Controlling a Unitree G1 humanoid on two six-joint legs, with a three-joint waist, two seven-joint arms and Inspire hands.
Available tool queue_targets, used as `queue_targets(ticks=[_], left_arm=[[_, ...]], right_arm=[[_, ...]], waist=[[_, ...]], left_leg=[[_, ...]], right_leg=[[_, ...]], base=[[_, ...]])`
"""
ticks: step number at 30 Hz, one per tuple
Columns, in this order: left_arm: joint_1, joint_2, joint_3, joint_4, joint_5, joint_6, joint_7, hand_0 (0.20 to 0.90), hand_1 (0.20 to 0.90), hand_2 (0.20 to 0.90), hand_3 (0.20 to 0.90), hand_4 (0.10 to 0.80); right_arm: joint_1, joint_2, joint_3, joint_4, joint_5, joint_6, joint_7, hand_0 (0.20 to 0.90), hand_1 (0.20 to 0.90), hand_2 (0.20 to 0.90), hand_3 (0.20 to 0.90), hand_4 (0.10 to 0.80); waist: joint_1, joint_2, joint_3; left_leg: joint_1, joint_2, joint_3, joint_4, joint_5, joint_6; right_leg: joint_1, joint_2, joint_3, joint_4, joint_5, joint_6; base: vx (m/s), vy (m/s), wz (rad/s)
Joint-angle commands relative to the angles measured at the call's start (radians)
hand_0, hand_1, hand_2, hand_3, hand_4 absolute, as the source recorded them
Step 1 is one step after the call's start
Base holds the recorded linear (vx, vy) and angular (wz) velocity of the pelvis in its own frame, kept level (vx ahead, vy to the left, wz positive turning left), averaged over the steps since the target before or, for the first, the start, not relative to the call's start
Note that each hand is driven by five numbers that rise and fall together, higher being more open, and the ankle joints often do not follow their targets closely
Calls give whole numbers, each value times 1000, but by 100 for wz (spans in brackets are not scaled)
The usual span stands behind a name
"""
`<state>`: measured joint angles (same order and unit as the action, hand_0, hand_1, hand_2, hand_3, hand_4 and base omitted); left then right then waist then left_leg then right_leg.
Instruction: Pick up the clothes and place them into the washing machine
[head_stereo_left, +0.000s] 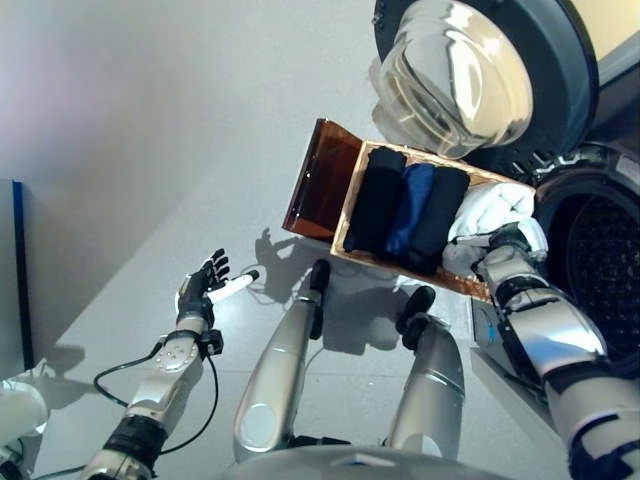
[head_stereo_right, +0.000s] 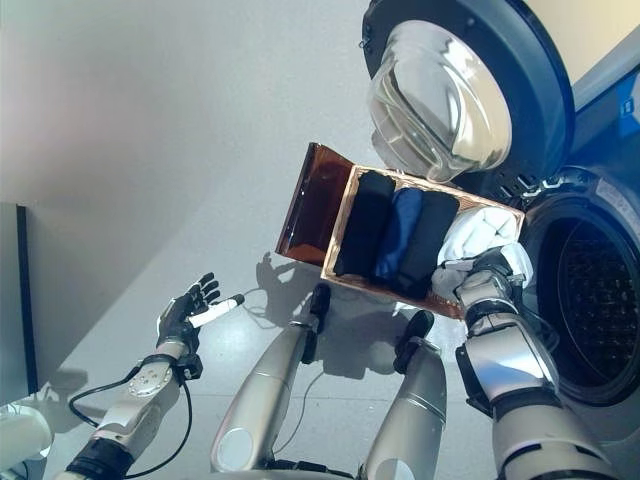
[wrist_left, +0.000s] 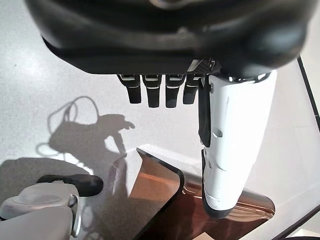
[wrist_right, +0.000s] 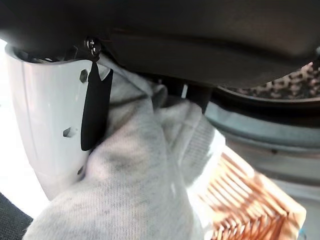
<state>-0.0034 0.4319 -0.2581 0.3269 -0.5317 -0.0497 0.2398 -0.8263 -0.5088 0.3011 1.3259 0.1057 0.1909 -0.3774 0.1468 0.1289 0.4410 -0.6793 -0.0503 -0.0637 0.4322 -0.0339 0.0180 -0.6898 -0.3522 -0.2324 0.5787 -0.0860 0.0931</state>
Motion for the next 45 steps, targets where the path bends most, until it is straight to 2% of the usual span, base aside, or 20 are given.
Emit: queue_targets(ticks=[1, 9, 20, 25, 33, 37, 38, 42, 45], left_arm=[[31, 71, 23, -17, -5, -48, 24, 900, 900, 900, 900, 800], [57, 50, 44, -4, -6, -39, 29, 900, 900, 900, 900, 800], [70, -9, 74, 100, 16, -8, 21, 900, 900, 900, 900, 800], [80, -26, 94, 121, 19, 0, 25, 900, 900, 900, 900, 800], [97, -49, 120, 140, 18, -2, 28, 900, 900, 900, 900, 800], [90, -70, 110, 152, 9, -13, 30, 900, 900, 900, 900, 800], [89, -70, 110, 152, 8, -13, 30, 900, 900, 900, 900, 800], [84, -91, 90, 145, -33, -16, 10, 900, 900, 900, 900, 800], [90, -102, 71, 138, -82, -12, -22, 900, 900, 900, 900, 800]], right_arm=[[52, 56, -31, -163, 47, -126, -16, 200, 200, 200, 200, 300], [181, 61, -82, -278, 80, -148, -30, 200, 200, 200, 200, 300], [420, 132, -124, -407, 97, -172, 1, 200, 200, 200, 200, 300], [515, 179, -202, -423, 216, -206, 11, 200, 200, 200, 200, 300], [593, 221, -274, -481, 373, -272, 35, 200, 200, 200, 200, 300], [575, 270, -337, -455, 597, -345, 45, 200, 200, 200, 200, 300], [574, 269, -337, -453, 599, -346, 46, 200, 200, 200, 200, 300], [486, 341, -482, -368, 1080, -414, 156, 200, 200, 200, 200, 300], [433, 323, -529, -262, 1166, -406, 167, 200, 200, 200, 200, 300]], waist=[[-16, -42, -25], [-40, -72, -40], [-85, -120, -112], [-108, -126, -132], [-134, -121, -139], [-144, -103, -138], [-143, -103, -138], [-137, -76, -134], [-123, -54, -133]], left_leg=[[81, 35, 21, -2, -63, -46], [161, 51, 18, -69, -42, -59], [368, 100, 21, -256, 24, -91], [428, 119, 27, -311, 43, -96], [456, 137, 44, -328, 51, -104], [445, 136, 54, -333, 54, -103], [444, 136, 55, -333, 54, -103], [421, 132, 57, -332, 55, -104], [406, 127, 53, -335, 61, -104]], right_leg=[[141, -42, 92, -240, 184, 77], [234, -32, 68, -321, 210, 86], [411, -1, 39, -476, 247, 104], [446, 9, 34, -488, 241, 108], [440, 25, 56, -478, 225, 103], [409, 28, 73, -474, 228, 102], [407, 29, 74, -473, 228, 101], [375, 26, 84, -467, 227, 101], [368, 21, 78, -471, 230, 103]], base=[[72, -47, -10], [58, -34, -7], [93, -38, -14], [56, -18, -7], [8, 1, -8], [-35, 13, -18], [-32, 11, -11], [-26, 18, -6], [-5, 0, 2]])
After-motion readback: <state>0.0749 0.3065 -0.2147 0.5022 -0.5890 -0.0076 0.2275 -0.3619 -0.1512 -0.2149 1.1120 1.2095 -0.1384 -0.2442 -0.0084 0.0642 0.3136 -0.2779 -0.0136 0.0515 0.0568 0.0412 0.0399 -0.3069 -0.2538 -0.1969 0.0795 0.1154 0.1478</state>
